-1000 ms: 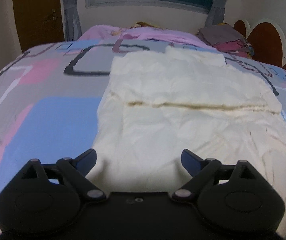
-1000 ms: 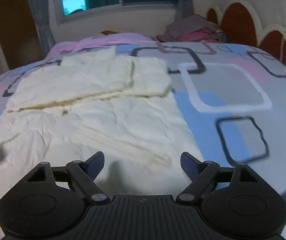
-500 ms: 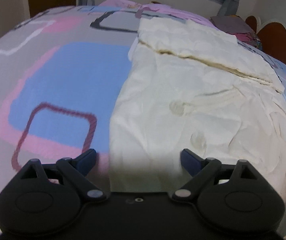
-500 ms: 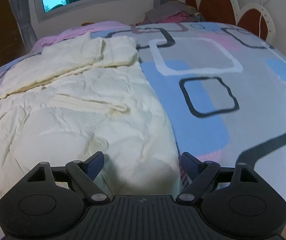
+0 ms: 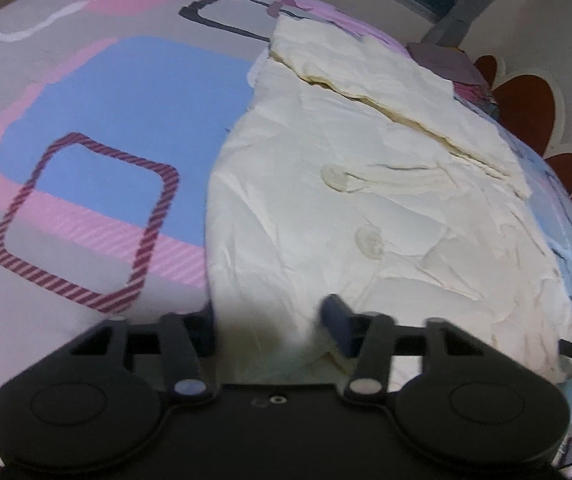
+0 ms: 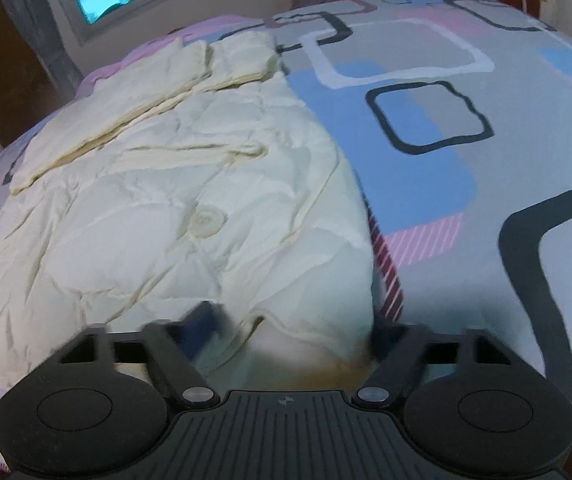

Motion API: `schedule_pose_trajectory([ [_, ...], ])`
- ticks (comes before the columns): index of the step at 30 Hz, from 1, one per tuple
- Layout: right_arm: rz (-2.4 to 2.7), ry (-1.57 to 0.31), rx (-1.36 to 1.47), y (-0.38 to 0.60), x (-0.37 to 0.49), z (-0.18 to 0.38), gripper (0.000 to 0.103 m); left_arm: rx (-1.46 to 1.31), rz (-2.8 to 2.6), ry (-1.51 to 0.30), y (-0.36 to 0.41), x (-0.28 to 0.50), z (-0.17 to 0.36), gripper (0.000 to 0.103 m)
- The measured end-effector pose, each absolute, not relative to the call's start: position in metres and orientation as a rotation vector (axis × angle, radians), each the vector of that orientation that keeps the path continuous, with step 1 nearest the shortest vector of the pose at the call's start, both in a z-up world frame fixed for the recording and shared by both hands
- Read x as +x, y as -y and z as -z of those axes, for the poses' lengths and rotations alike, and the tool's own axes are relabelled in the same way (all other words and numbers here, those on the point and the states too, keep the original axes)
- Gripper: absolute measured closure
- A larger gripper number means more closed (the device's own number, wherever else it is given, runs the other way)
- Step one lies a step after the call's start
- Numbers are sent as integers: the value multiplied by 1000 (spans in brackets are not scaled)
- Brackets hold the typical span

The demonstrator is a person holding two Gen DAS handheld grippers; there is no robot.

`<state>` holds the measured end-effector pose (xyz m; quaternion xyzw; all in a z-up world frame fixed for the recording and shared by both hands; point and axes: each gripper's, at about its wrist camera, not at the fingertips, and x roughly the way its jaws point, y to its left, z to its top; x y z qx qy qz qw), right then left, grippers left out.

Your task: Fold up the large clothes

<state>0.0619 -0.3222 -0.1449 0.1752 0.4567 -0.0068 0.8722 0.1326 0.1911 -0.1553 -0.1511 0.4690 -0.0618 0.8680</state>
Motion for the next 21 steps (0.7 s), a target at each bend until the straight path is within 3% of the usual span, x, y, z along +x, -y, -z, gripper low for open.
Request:
schedule_pose_trajectory([
  [4, -5, -956, 398, 320, 63, 143, 70, -358, 181, -1002, -190, 134, 157, 82],
  [7, 1, -952, 395, 317, 64, 138, 78, -376, 196, -996, -190, 135, 154, 91],
  [12, 1, -906, 411, 317, 62, 120, 85, -404, 218, -945, -195, 136, 138, 94],
  [21, -37, -790, 388, 307, 83, 67, 86, -411, 274, -790, -192, 155, 87, 96],
])
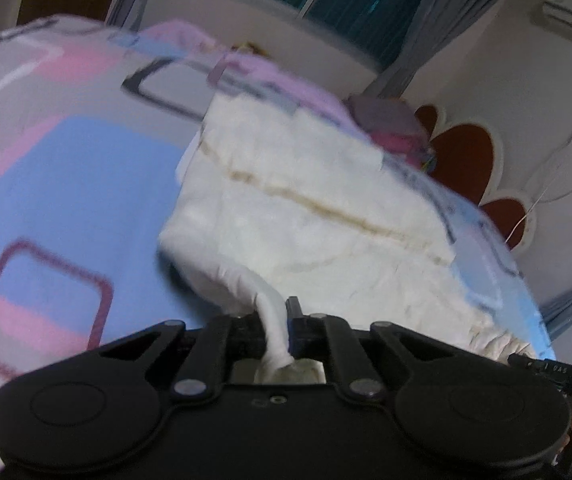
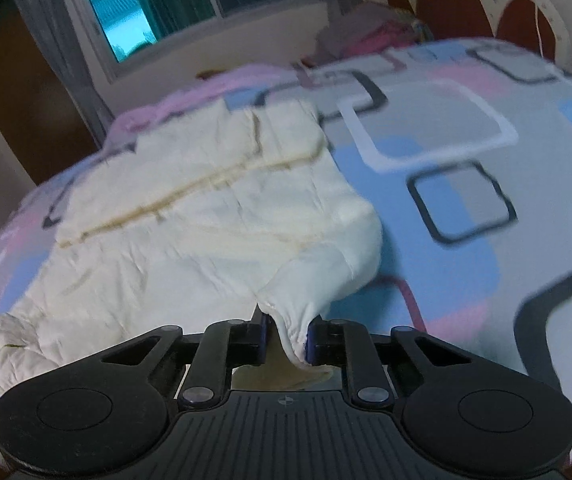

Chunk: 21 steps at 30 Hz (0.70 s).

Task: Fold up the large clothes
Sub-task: 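Grasp the jacket hem with the left gripper while the right gripper grasps the hem too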

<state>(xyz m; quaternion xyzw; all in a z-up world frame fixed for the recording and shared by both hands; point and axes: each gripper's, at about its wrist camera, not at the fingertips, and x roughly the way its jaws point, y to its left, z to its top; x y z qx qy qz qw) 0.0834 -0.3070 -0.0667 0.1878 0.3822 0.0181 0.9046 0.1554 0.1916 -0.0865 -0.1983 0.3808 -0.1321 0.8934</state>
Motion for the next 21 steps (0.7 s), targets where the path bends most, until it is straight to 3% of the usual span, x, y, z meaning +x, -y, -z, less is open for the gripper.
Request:
schedule_pose_trajectory([
  [21, -30, -603, 373, 318, 254, 20, 87, -409, 217, -624, -172, 298, 44, 97],
])
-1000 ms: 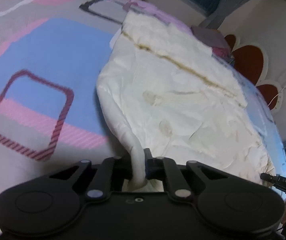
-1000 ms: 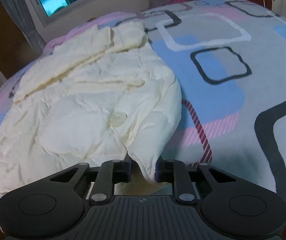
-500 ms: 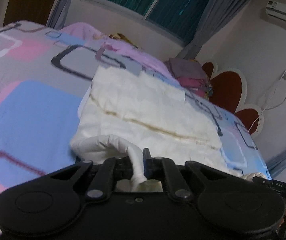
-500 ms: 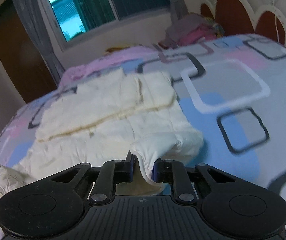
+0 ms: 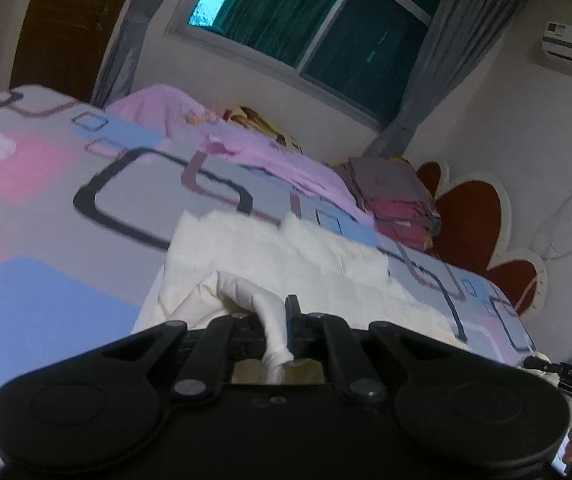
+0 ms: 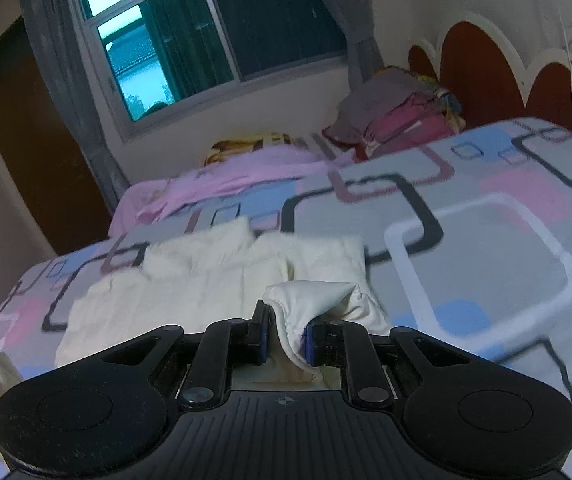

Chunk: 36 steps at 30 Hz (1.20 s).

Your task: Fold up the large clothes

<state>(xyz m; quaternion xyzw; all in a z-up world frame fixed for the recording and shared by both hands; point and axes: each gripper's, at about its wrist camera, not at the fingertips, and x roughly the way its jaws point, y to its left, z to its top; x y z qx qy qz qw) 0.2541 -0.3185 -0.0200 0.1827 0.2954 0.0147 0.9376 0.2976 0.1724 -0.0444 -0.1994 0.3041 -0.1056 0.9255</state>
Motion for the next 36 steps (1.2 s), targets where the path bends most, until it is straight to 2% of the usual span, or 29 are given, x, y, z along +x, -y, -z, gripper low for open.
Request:
schedule_pose_trajectory([
  [11, 26, -580, 367, 336, 355, 28, 87, -358, 81, -582, -160, 387, 48, 97],
  [19, 68, -657, 385, 345, 418, 64, 87, -278, 16, -618, -140, 444, 66, 97],
  [27, 95, -695, 433, 354, 452, 88, 87, -238, -21, -649, -130, 477, 89, 97],
  [32, 100, -705, 424, 355, 461, 99, 86, -197, -44, -676, -124, 492, 105, 91],
  [33, 94, -699, 432, 357, 460, 99, 81, -185, -40, -678, -122, 493, 106, 91],
  [35, 88, -667, 463, 360, 457, 96, 59, -176, -34, -674, -122, 492, 107, 86],
  [36, 94, -636, 473, 361, 455, 92, 38, -181, -29, -674, -124, 492, 106, 86],
])
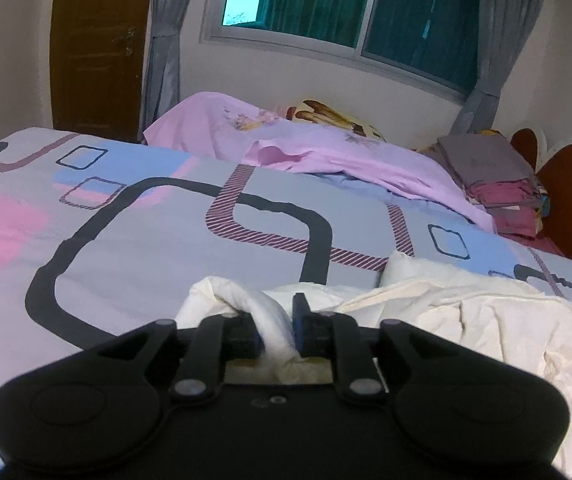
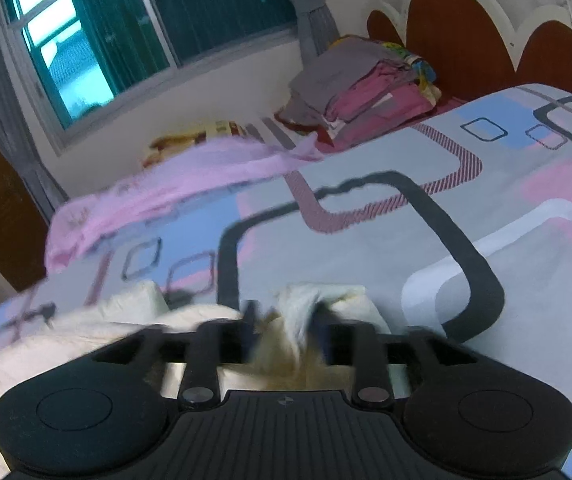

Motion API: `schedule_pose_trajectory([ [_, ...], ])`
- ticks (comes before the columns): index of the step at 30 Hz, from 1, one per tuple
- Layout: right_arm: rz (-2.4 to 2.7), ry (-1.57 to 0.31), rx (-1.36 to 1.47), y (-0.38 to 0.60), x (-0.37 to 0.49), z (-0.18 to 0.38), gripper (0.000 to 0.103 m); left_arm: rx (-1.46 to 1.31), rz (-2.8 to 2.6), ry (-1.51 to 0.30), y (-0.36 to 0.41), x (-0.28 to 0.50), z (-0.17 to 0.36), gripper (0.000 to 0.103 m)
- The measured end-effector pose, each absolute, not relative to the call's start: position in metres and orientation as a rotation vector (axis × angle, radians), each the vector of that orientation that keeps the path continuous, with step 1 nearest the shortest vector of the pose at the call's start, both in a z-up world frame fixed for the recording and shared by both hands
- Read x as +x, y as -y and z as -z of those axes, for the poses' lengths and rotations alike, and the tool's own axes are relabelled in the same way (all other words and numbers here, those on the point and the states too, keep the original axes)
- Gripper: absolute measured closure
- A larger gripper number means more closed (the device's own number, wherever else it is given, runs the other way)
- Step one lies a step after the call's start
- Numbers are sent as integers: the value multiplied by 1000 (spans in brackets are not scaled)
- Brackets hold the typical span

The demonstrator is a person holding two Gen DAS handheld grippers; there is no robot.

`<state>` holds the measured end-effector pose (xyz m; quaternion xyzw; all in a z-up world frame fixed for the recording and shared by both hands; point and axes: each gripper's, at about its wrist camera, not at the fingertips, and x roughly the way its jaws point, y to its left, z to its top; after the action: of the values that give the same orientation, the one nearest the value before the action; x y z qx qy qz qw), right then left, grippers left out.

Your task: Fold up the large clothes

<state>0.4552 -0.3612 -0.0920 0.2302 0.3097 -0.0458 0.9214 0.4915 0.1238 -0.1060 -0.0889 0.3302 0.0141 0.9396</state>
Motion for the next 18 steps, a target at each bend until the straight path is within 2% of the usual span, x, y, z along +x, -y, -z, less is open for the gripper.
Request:
schedule_pose_trajectory([
  [1, 113, -598, 464, 362, 452, 86, 19, -193, -25, -678, -126, 491, 105, 85],
  [4, 115, -547, 405, 358, 445, 72, 18, -209, -14, -688, -131, 488, 98, 80],
  [6, 97, -523, 366, 352, 440, 64, 18, -207, 1, -674, -132, 484, 91, 70],
  [7, 93, -510, 334, 347, 436, 61, 18, -207, 6, -657, -133, 481, 87, 50],
  [8, 88, -500, 300, 342, 433, 58, 18, -203, -1, -630, -134, 477, 82, 14],
  [9, 82, -491, 274, 337, 432, 57, 18, -188, -27, -591, -134, 470, 77, 2],
  [11, 63, -483, 231, 327, 427, 56, 18, -157, -46, -513, -135, 458, 71, 3],
  [13, 41, -486, 209, 319, 422, 57, 18, -128, -33, -529, -134, 452, 69, 9],
  [17, -7, -487, 128, 293, 415, 62, 19, -69, 42, -525, -116, 436, 72, 10],
  [18, -26, -490, 105, 283, 415, 64, 25, -41, 63, -527, -107, 435, 75, 10],
])
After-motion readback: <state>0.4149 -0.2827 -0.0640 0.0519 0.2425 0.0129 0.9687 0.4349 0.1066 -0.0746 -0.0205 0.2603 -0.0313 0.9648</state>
